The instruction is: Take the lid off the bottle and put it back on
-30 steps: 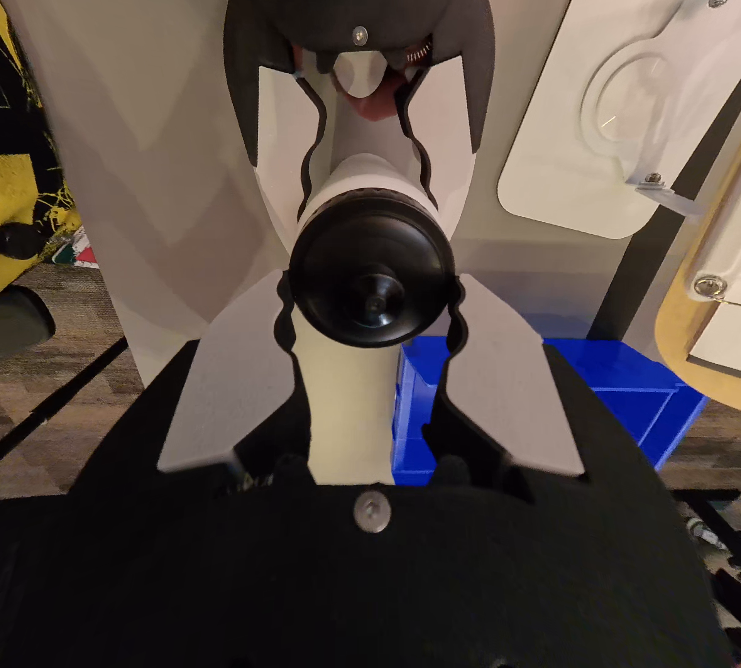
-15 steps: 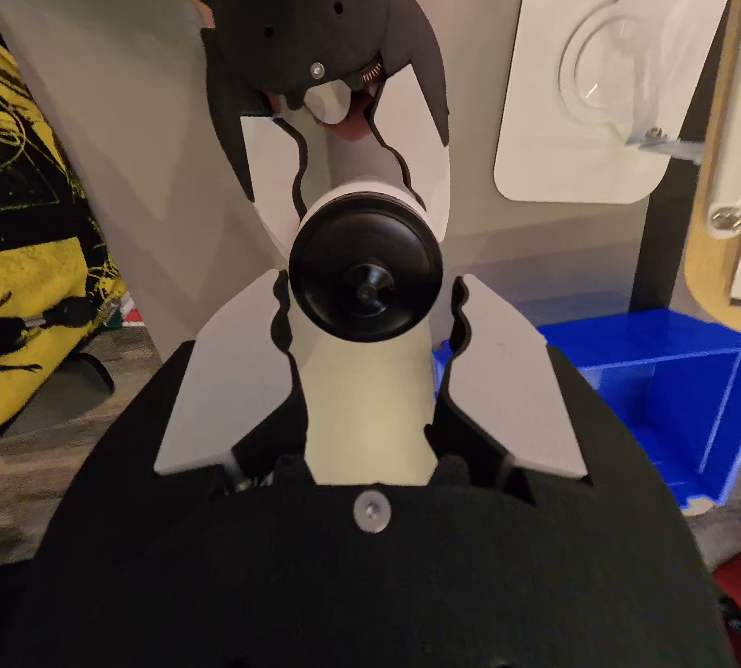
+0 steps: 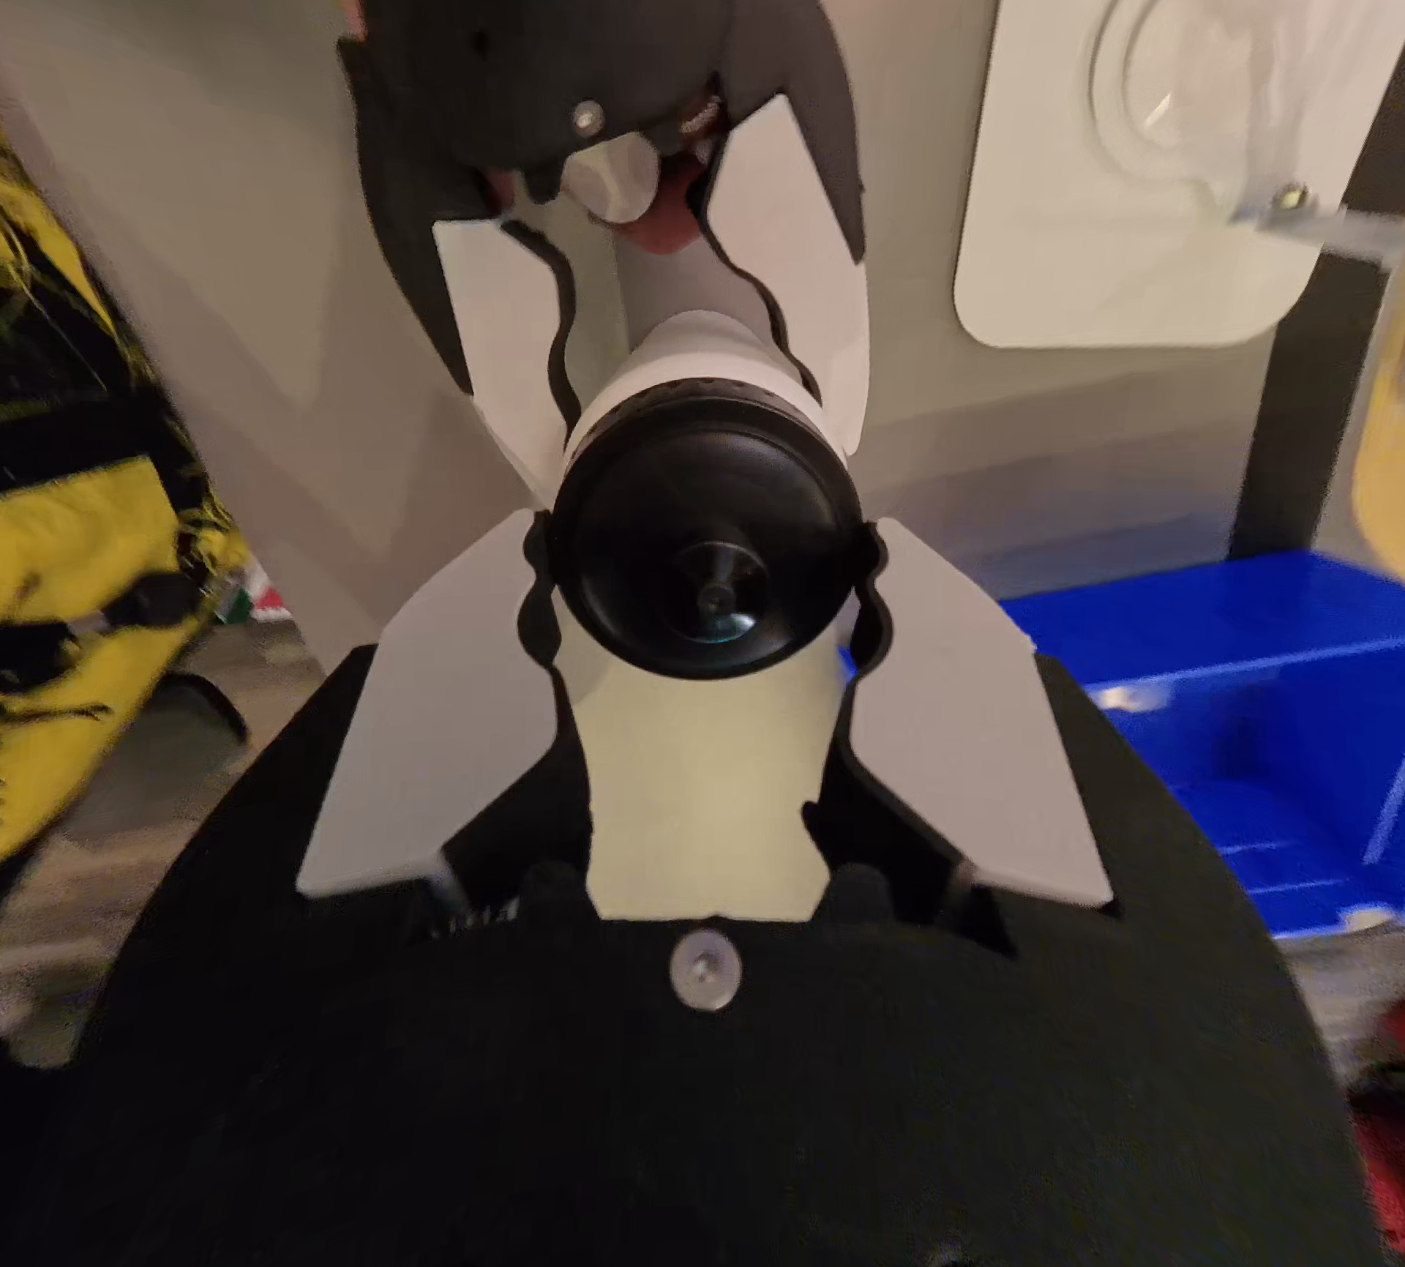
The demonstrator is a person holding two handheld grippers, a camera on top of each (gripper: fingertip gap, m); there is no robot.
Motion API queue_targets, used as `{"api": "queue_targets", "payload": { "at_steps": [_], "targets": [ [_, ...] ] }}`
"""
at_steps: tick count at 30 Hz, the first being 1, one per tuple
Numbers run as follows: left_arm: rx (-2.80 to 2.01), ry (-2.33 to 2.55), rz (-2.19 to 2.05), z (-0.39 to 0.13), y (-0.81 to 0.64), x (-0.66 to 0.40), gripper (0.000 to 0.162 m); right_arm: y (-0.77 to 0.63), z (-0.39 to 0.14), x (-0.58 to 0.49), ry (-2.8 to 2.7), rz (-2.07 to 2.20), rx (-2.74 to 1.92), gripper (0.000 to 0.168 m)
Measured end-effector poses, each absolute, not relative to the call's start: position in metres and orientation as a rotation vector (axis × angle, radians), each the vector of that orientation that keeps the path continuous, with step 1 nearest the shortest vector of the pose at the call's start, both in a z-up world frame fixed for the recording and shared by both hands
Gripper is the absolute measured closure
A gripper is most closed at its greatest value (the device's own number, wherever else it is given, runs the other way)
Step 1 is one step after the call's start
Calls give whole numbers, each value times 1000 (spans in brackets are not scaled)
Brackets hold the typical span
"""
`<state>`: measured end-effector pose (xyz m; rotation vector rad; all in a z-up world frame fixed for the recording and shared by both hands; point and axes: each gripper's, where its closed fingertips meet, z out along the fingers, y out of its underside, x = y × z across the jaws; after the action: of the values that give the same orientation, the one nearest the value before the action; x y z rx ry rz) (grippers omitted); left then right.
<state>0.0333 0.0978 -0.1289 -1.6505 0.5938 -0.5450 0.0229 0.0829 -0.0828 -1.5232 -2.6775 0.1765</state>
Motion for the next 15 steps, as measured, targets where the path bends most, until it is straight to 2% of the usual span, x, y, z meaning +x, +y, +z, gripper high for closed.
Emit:
{"api": "queue_targets", "payload": {
  "at_steps": [3,15],
  "targets": [
    [-1647,607,-537,-129,97,35,78,81,-83,24,-2593,166,-1624,92],
    [-1649,603,-539,-129,97,35,78,81,-77,22,-2850,210,-1164,95]
  ]
}}
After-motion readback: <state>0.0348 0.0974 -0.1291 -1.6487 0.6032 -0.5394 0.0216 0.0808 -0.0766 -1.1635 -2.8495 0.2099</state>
